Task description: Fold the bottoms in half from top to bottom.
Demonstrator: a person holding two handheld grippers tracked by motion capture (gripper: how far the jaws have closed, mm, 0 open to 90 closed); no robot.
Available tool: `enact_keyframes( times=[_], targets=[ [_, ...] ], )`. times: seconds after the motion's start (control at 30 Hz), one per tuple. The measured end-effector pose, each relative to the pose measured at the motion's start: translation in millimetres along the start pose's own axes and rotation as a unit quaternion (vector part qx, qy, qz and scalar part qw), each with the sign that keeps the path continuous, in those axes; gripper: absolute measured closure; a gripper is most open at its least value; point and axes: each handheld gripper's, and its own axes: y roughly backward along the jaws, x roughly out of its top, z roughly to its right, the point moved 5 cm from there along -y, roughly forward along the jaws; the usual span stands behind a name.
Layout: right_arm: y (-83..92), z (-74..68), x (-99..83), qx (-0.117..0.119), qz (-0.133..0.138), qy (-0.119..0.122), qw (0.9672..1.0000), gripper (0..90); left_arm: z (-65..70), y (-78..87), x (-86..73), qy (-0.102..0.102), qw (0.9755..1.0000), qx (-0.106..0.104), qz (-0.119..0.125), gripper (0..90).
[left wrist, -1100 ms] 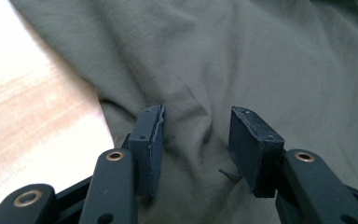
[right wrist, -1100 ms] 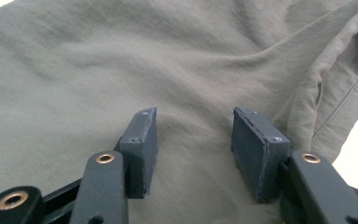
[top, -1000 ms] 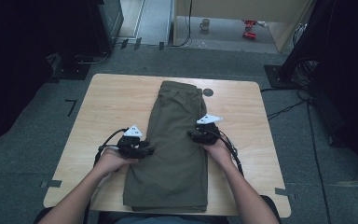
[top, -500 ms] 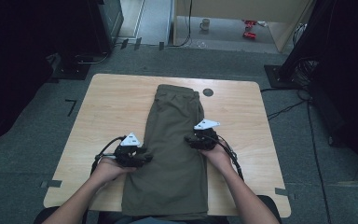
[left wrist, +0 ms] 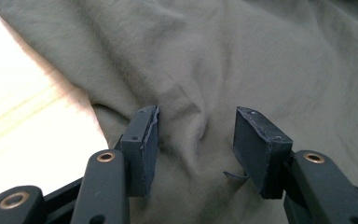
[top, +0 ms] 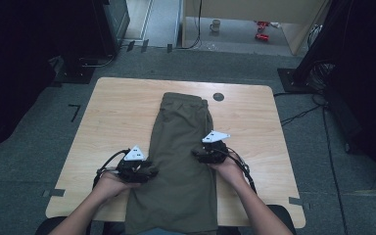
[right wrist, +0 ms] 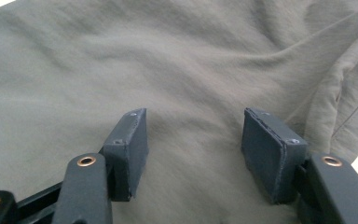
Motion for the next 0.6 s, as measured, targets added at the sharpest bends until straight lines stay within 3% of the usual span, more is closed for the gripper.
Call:
enact_keyframes(
  times=[0.23,0.4,0.53,0.6],
  targets=[
    [2.8,-6.4,-2.1,0.010,-0.004,0.010,0.9999,41.8,2.3,5.3,-5.7,0.012,0.9999,-0.007,0.005,50.7],
    [2.9,-4.2,0.4,0.017,-0.013,-0.002,0.9998,42.5,0.3,6.2,-4.8,0.017,0.9997,-0.015,0.008,50.8],
    [2.7,-3.6,4.5,0.019,-0.031,-0.005,0.9993,42.5,-1.2,8.4,-2.1,0.010,0.9997,-0.020,0.006,50.5],
    [3.8,-2.6,7.4,0.016,-0.026,-0.005,0.9995,43.8,-3.8,9.4,0.0,0.003,0.9998,-0.016,0.009,50.5]
  ],
)
